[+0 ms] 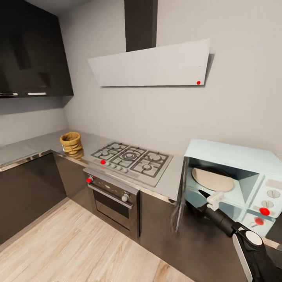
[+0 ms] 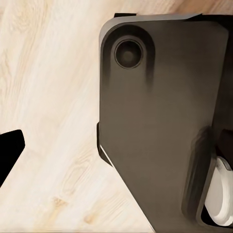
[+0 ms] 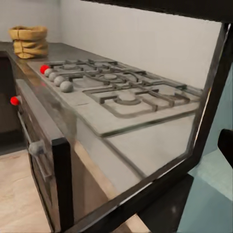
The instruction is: In the kitchen, take the popcorn bag from the countertop, put it into the microwave, and heat it until the popcorn is cooked so the cooked popcorn ends up inside the bag.
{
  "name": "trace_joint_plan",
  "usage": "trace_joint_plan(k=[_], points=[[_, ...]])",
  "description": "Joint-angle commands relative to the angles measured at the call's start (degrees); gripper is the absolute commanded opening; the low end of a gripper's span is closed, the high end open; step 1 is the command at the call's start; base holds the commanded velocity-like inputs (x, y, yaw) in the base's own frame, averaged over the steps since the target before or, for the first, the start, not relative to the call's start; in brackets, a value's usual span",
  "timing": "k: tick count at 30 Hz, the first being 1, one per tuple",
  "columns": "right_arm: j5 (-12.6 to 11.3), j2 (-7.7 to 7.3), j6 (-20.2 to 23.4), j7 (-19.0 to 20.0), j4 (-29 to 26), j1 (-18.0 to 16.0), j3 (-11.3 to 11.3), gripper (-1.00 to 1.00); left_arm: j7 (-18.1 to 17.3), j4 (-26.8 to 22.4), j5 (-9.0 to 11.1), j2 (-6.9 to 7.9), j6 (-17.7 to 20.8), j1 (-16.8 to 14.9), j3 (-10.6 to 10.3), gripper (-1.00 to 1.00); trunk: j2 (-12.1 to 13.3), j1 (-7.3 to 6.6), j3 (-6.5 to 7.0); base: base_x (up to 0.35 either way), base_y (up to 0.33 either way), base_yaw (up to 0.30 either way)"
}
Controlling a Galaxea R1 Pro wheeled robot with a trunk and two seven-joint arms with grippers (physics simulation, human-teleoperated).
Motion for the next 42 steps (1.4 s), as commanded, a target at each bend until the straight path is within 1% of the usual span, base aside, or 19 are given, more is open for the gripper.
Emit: trace_joint_plan(k=[1, 10, 17, 26, 27, 29, 30, 31, 32, 34, 37, 38, 41, 42], points=[[0.0, 0.02, -0.2, 0.3, 0.0, 0.0, -0.1, 1.00, 0.2, 0.0, 0.0, -0.02, -0.1, 0.0, 0.1, 1.00, -0.1, 0.01, -0.08, -0.013, 0.000, 0.241], [0.0, 0.01, -0.2, 0.3, 0.0, 0.0, -0.1, 1.00, 0.2, 0.0, 0.0, -0.02, -0.1, 0.0, 0.1, 1.00, -0.1, 0.01, -0.08, -0.001, 0.000, 0.055], [0.0, 0.02, -0.2, 0.3, 0.0, 0.0, -0.1, 1.00, 0.1, 0.0, 0.0, -0.02, -0.1, 0.0, 0.1, 1.00, -0.1, 0.01, -0.08, 0.000, 0.000, 0.155], [0.0, -0.03, -0.2, 0.0, 0.1, 0.0, -0.1, 1.00, 0.1, 0.0, 0.0, -0.02, -0.1, 0.0, 0.1, 1.00, -0.1, 0.01, -0.08, 0.000, 0.000, 0.016], [0.0, -0.05, -0.2, -1.9, 0.3, 0.0, -0.1, 1.00, 0.1, 0.0, 0.0, -0.02, -0.1, 0.0, 0.1, 1.00, -0.1, 0.01, -0.08, 0.000, 0.000, 0.000], [0.0, -0.05, -0.3, -8.3, 0.3, 0.0, -0.2, 1.00, 0.2, 0.0, 0.0, -0.02, -0.1, 0.0, 0.1, 1.00, -0.1, 0.01, -0.08, 0.000, 0.000, 0.000], [0.0, -0.06, -0.3, -14.2, 0.4, 0.0, -0.3, 1.00, 0.2, 0.0, 0.0, -0.02, -0.1, 0.0, 0.1, 1.00, -0.1, 0.01, -0.08, 0.000, 0.000, 0.000], [-0.1, -0.06, -0.5, -22.5, 0.4, 0.0, -0.3, 1.00, 0.1, 0.0, 0.0, -0.02, -0.1, 0.0, 0.1, 1.00, -0.1, 0.01, -0.08, 0.000, 0.000, 0.000], [-0.1, -0.06, -0.7, -28.5, 0.4, 0.0, -0.2, 1.00, 0.1, 0.0, 0.0, -0.02, -0.1, 0.0, 0.1, 1.00, -0.1, 0.01, -0.08, 0.000, 0.000, 0.000], [-0.3, -0.06, -0.7, -31.7, 0.4, 0.0, -0.2, 1.00, 0.1, 0.0, 0.0, -0.01, -0.1, 0.0, 0.1, 1.00, -0.1, 0.01, -0.08, 0.000, 0.000, 0.000], [-0.3, -0.06, -0.7, -33.2, 0.3, 0.0, -0.3, 1.00, 0.1, 0.0, 0.0, -0.02, -0.1, 0.0, 0.1, 1.00, -0.1, 0.01, -0.08, 0.000, 0.000, 0.000], [-0.4, -0.06, -0.8, -35.5, 0.3, 0.0, -0.4, 1.00, 0.1, 0.0, 0.0, -0.02, -0.1, 0.0, 0.1, 1.00, -0.1, 0.01, -0.08, 0.000, 0.000, 0.000], [-0.4, -0.06, -0.9, -40.6, 0.3, 0.0, -0.3, 1.00, 0.1, 0.0, 0.0, -0.02, 0.0, 0.0, 0.1, 1.00, -0.1, 0.01, -0.08, 0.000, 0.000, 0.000], [-0.4, -0.06, -1.0, -42.3, 0.3, 0.0, -0.3, 1.00, 0.2, 0.0, 0.0, -0.27, -0.1, 0.0, 0.1, 1.00, -0.1, 0.01, -0.08, -0.063, 0.000, 0.000]])
